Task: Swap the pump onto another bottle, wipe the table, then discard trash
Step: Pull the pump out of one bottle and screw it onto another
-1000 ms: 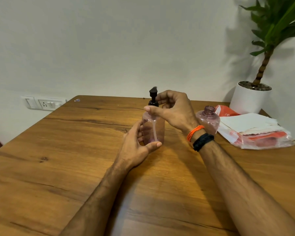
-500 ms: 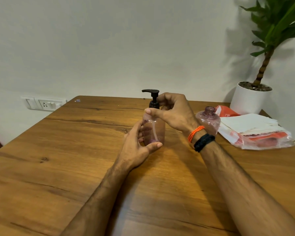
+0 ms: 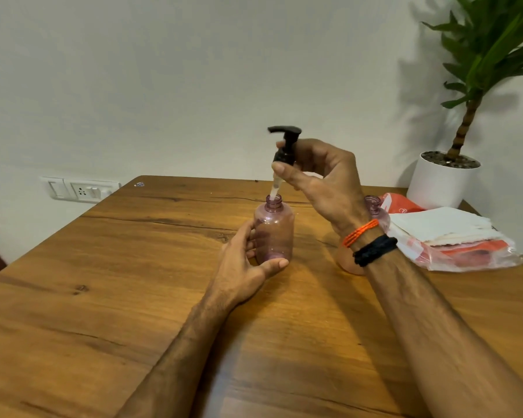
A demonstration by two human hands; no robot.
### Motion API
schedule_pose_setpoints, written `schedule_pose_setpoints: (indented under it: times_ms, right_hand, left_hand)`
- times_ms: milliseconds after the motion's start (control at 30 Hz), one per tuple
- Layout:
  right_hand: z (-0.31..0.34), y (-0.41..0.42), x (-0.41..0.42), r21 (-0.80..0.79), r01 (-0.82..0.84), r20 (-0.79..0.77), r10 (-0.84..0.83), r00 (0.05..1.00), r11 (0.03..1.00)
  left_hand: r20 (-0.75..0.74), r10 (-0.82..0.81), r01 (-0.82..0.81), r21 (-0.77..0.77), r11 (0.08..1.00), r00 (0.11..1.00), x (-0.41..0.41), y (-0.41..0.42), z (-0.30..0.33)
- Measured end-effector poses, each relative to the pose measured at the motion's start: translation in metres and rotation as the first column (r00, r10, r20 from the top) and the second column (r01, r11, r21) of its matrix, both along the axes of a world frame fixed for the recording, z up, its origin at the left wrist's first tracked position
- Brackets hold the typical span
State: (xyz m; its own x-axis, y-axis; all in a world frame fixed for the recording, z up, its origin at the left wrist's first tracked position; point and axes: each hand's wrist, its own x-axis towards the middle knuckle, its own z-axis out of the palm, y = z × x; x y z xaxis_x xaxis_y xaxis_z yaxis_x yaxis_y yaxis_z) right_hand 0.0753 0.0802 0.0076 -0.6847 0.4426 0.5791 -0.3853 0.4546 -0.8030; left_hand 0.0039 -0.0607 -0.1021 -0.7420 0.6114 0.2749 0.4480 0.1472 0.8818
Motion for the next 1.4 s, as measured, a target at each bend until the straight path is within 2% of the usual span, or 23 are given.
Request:
schedule_pose_setpoints:
  times_ms: [67,267,433,600,800,867,933,1000,1067,1167,1267,1400]
  right_hand:
    - [0.005,0.001,0.002,-0.038,0.015,-0.064,-0.018,0.998,0.999]
    - [0.007,0.0,0.004,-0.009,0.056,-0.074,-0.057,0.996,0.998]
    - [0.005,-0.002,0.004,0.067,0.082,0.009,-0.083,0.997,0.994]
    - [0.018,0.001,0.01,-0.045,0.096,-0.175,-0.103,0.979,0.994]
    - [0.039,0.015,0.031,-0.148,0.086,-0.272,-0.124,0.954,0.985]
    - [0.047,0.023,0.041,-0.168,0.098,-0.278,-0.142,0.95,0.981]
    - [0.053,0.033,0.051,-0.162,0.12,-0.272,-0.161,0.949,0.979]
    - [0.057,0.043,0.061,-0.137,0.147,-0.267,-0.179,0.947,0.98]
    - [0.061,0.053,0.071,-0.101,0.189,-0.262,-0.21,0.942,0.977]
    - [0.063,0.067,0.083,-0.039,0.244,-0.229,-0.246,0.942,0.969]
    - [0.06,0.078,0.09,0.022,0.286,-0.176,-0.278,0.944,0.958]
    - [0.058,0.085,0.091,0.048,0.306,-0.141,-0.297,0.944,0.951]
  left_hand:
    - [0.001,-0.002,0.002,0.001,1.0,1.0,-0.001,0.001,-0.002]
    - [-0.003,0.004,-0.004,-0.007,1.0,1.0,-0.003,0.001,-0.004]
    - [-0.022,0.001,-0.001,-0.026,1.0,1.0,-0.002,0.0,-0.003]
    - [-0.017,0.017,-0.017,-0.034,0.999,1.0,0.0,0.0,-0.002]
    - [-0.013,0.062,-0.062,-0.037,0.997,0.998,0.011,-0.003,0.006]
    - [-0.056,0.169,-0.167,0.041,0.985,0.984,0.022,-0.004,0.016]
    - [-0.174,0.293,-0.255,0.209,0.944,0.94,0.033,-0.004,0.03]
    - [-0.286,0.357,-0.228,0.398,0.889,0.889,0.045,-0.003,0.044]
    - [-0.347,0.332,-0.143,0.47,0.871,0.877,0.064,0.008,0.056]
    - [-0.353,0.226,-0.09,0.362,0.928,0.908,0.092,0.037,0.064]
    - [-0.263,0.131,-0.085,0.182,0.98,0.956,0.104,0.07,0.054]
    - [-0.172,0.097,-0.094,0.027,0.995,0.98,0.099,0.1,0.032]
